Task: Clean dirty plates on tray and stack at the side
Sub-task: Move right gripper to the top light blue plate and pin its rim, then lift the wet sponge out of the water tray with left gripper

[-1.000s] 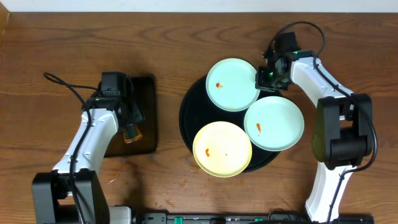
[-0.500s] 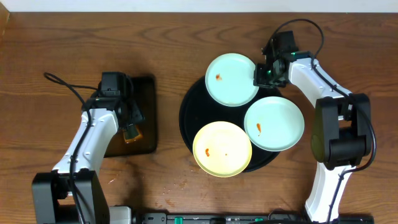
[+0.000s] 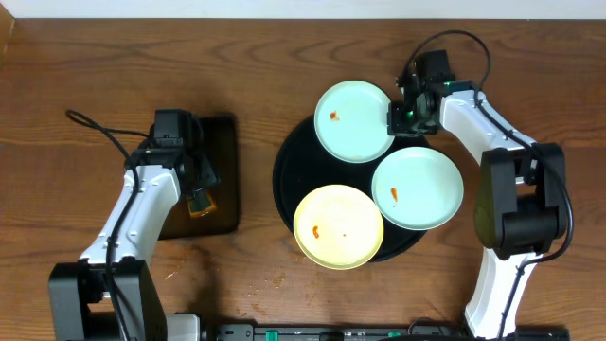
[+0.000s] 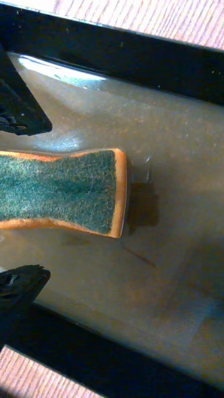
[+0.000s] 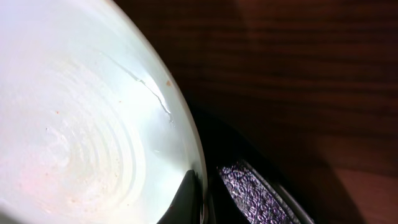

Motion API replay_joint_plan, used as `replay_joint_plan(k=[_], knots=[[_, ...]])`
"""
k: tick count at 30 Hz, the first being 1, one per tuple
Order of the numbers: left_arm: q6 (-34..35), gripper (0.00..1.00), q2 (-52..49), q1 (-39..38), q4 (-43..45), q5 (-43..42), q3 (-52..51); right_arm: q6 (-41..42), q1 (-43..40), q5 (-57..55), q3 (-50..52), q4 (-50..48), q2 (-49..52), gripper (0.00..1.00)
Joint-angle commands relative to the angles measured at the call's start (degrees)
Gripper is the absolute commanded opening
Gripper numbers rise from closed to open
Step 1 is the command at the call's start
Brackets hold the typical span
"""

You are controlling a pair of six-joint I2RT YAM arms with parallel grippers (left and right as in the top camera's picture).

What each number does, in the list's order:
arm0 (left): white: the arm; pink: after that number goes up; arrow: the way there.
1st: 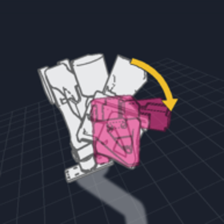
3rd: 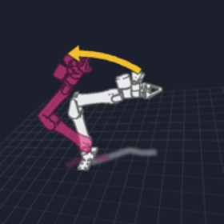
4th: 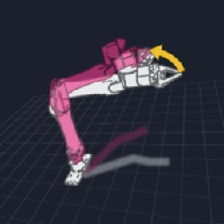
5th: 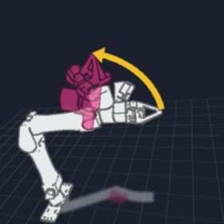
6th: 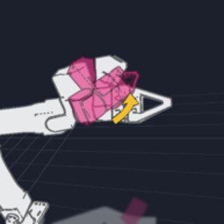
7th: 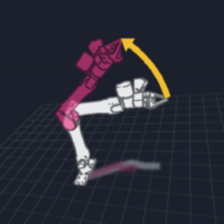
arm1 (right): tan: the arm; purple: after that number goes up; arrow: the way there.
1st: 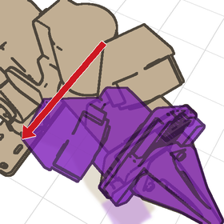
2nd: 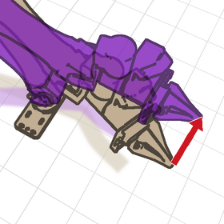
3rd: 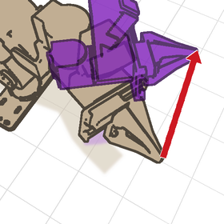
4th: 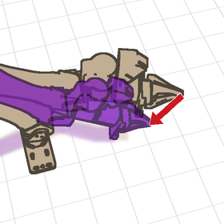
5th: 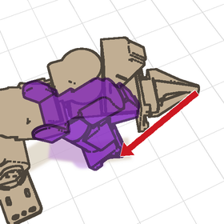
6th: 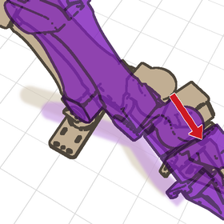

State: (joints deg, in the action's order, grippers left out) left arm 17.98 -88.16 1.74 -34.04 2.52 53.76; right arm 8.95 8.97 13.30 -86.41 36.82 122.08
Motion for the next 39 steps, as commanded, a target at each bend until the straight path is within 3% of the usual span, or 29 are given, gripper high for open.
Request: replay_joint_plan(k=[1,9,29,34,39], knots=[[-0.3,0.69,0.2,0.2,0.1,1.6,0.0,-7.9,1.6,-3.9,1.8,1.7,0.8,0.01],[-0.3,0.69,0.2,0.2,0.0,1.6,0.0,-11.4,1.9,-4.7,1.8,1.6,0.8,0.01],[-0.3,0.69,0.0,0.2,0.2,1.6,-1.2,-8.5,2.6,-8.8,1.8,1.5,0.9,0.01],[-0.3,0.68,-2.3,0.2,3.9,1.6,-4.1,-7.7,3.0,-8.8,1.8,1.5,0.9,0.01],[0.8,0.24,-6.4,0.2,5.7,0.9,-4.4,-7.7,3.1,-8.8,1.8,1.6,0.9,0.01]])
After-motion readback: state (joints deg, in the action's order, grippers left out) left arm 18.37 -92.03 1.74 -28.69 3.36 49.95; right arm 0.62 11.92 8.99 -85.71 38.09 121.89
